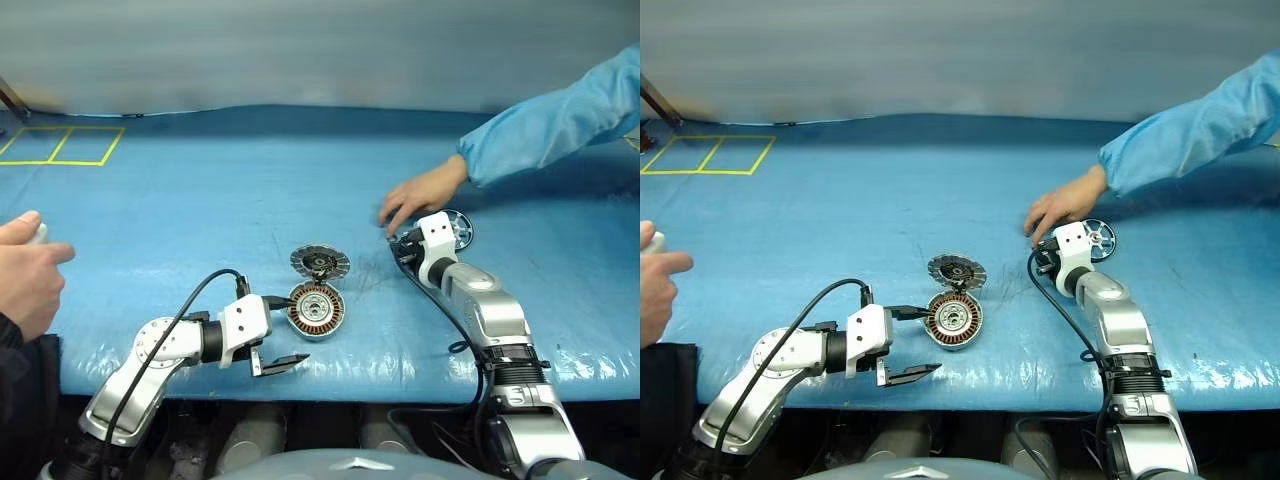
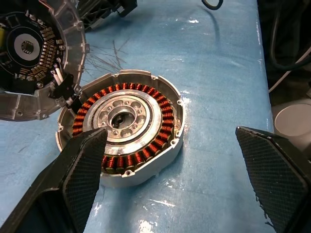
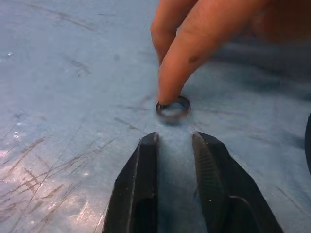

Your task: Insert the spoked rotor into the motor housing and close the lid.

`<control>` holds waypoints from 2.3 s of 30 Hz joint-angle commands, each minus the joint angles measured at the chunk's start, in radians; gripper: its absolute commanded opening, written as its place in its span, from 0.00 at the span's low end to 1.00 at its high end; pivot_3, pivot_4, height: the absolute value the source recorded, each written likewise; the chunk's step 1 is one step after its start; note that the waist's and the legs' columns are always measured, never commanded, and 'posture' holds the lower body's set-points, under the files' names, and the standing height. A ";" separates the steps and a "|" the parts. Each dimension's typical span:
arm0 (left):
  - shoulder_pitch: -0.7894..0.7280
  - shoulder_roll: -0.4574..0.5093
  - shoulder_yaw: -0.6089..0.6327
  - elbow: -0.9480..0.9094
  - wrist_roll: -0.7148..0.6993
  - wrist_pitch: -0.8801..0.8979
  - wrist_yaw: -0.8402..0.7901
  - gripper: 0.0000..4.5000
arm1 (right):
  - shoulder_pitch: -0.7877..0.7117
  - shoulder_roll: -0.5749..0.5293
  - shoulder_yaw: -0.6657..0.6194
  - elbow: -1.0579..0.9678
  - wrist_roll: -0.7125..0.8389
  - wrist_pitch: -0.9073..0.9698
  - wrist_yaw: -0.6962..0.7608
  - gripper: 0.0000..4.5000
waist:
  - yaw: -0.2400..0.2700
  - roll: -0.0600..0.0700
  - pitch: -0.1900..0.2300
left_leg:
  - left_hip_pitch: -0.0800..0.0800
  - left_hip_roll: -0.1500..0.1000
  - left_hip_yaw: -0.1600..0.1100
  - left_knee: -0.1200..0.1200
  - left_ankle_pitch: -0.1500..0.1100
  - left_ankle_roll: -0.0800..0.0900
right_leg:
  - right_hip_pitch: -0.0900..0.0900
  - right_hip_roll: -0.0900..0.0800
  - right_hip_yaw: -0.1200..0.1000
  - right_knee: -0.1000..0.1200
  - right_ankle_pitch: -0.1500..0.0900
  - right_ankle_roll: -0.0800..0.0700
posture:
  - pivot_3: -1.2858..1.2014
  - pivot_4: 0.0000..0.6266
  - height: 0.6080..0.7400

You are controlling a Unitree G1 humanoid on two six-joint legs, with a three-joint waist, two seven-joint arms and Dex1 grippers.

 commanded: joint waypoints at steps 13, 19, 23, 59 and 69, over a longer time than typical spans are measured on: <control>0.035 -0.021 0.029 0.013 -0.012 -0.075 0.080 1.00 | 0.006 0.007 0.026 0.001 -0.005 0.002 0.012 0.00 | -0.001 -0.001 0.000 | 0.003 0.002 0.006 -0.001 0.000 0.000 | 0.000 0.001 0.005 -0.001 -0.001 0.001 | 0.52 0.24 1.00; 0.049 -0.072 0.072 0.052 -0.010 -0.149 0.159 1.00 | 0.023 0.001 0.041 -0.019 -0.010 -0.013 0.020 0.00 | 0.000 -0.001 0.000 | 0.004 0.003 0.007 -0.004 0.000 0.000 | 0.000 0.001 0.006 -0.002 -0.001 0.002 | 0.52 0.24 1.00; 0.063 -0.127 0.110 0.063 -0.039 -0.174 0.207 1.00 | 0.039 -0.003 0.048 -0.047 -0.008 -0.018 0.026 0.00 | 0.000 -0.001 0.000 | 0.004 0.003 0.007 -0.006 0.000 0.000 | 0.000 0.001 0.006 -0.004 0.001 0.002 | 0.52 0.24 1.00; 0.122 -0.114 0.197 0.032 -0.193 -0.057 0.207 1.00 | 0.264 -0.028 0.170 -0.345 0.061 -0.089 0.161 0.34 | 0.003 -0.003 0.001 | 0.003 0.006 0.010 -0.010 -0.004 -0.004 | -0.002 0.000 0.006 -0.007 -0.004 0.000 | 0.52 0.24 1.00; 0.138 -0.113 0.216 0.034 -0.188 -0.071 0.213 1.00 | 0.251 -0.021 0.171 -0.343 0.073 -0.137 0.178 0.47 | 0.004 -0.003 0.001 | 0.003 0.006 0.010 -0.011 -0.004 -0.004 | -0.002 0.000 0.005 -0.007 -0.004 0.000 | 0.52 0.24 1.00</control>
